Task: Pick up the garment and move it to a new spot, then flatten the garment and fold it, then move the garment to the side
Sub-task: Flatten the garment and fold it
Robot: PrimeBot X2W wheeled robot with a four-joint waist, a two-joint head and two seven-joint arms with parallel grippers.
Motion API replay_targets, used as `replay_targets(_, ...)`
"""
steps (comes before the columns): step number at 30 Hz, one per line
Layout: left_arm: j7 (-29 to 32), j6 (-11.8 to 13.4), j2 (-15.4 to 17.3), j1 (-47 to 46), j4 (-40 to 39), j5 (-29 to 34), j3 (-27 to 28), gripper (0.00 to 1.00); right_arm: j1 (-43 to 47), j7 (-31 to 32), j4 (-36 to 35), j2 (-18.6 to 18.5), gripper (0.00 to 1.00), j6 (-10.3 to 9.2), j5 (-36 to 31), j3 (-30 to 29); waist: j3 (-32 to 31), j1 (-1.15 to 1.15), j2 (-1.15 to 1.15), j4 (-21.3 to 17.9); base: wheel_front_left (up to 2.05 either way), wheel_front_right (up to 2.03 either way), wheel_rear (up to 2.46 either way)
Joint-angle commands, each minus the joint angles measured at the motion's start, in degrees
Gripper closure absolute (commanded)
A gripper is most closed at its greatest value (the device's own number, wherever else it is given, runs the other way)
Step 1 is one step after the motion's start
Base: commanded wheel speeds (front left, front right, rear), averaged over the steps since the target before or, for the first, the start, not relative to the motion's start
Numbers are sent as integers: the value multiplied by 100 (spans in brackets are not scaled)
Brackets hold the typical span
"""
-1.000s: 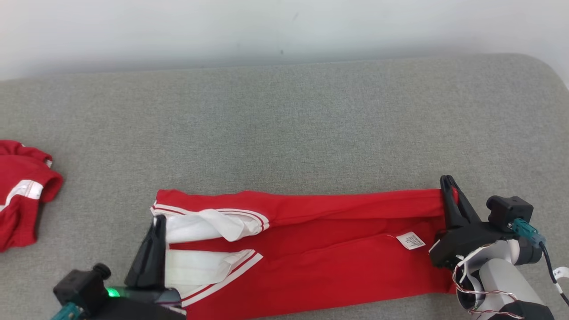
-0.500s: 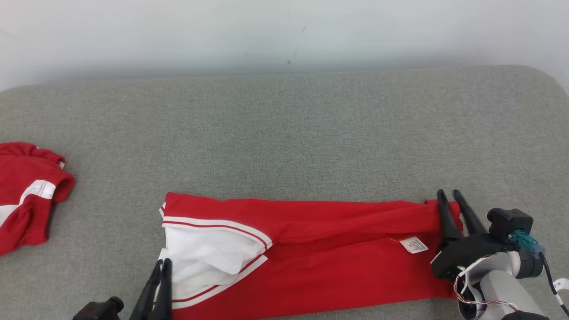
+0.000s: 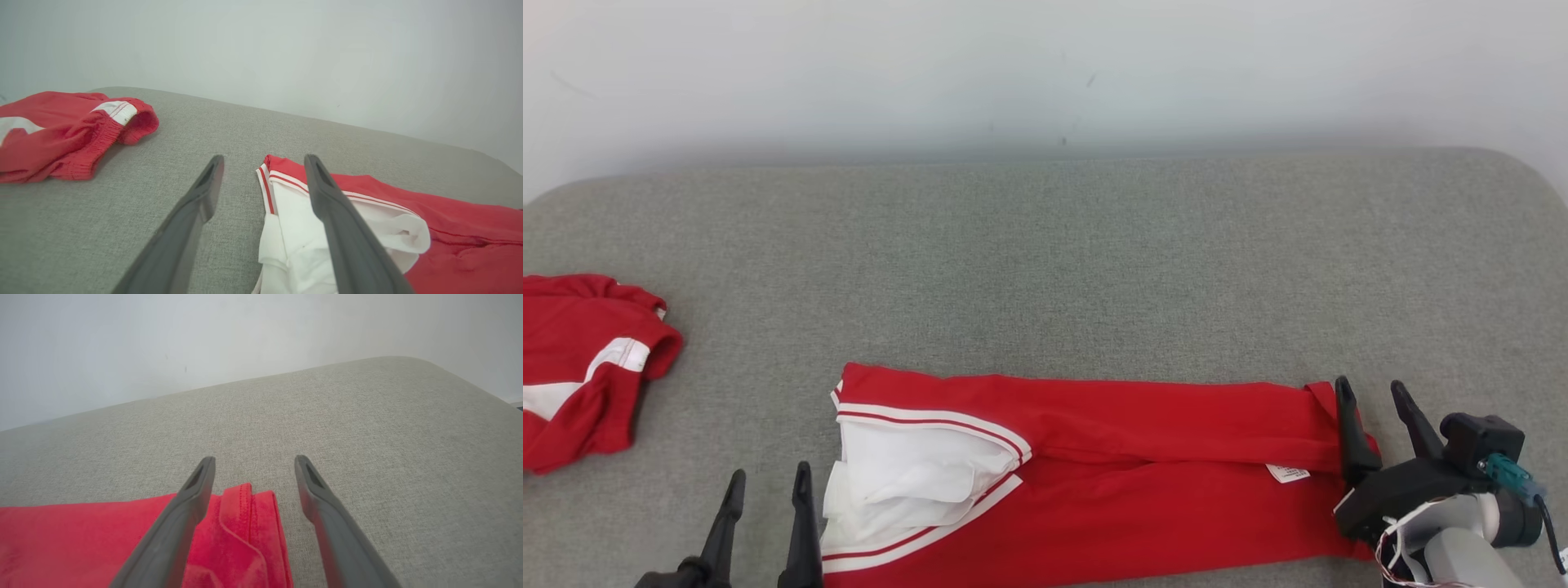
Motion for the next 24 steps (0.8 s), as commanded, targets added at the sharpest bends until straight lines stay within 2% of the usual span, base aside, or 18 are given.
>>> replay_targets(1,-15,-39,-98,166,-135,222,136,0,112,-4,150,-37,0,7,-66,-13,-55,0,0,37,0,0,0)
replay_targets(10,-15,-33,-235,439,-421,1003,414,0,109,-3,883,4,0,7,10,95,-168,0,0,131,0,0,0)
replay_targets(20,-15,-35,-268,527,-141,1049,518,0,-53,65,1660,148,0,7,115,301,-189,0,0,248,0,0,0)
replay_targets(21,-15,-35,-269,509,-112,1058,515,0,-72,75,1716,158,57,7,134,342,-187,0,0,256,0,0,0)
replay_targets(22,-15,-35,-269,490,-86,1089,518,0,-83,77,1758,167,85,7,161,378,-187,0,0,262,0,0,0)
replay_targets(23,-15,-35,-269,476,-56,1112,511,0,-82,83,1786,176,100,7,187,418,-189,0,0,263,0,0,0)
replay_targets(24,-15,-35,-269,463,-30,1131,512,0,-90,83,1816,183,100,7,210,456,-197,0,0,257,0,0,0)
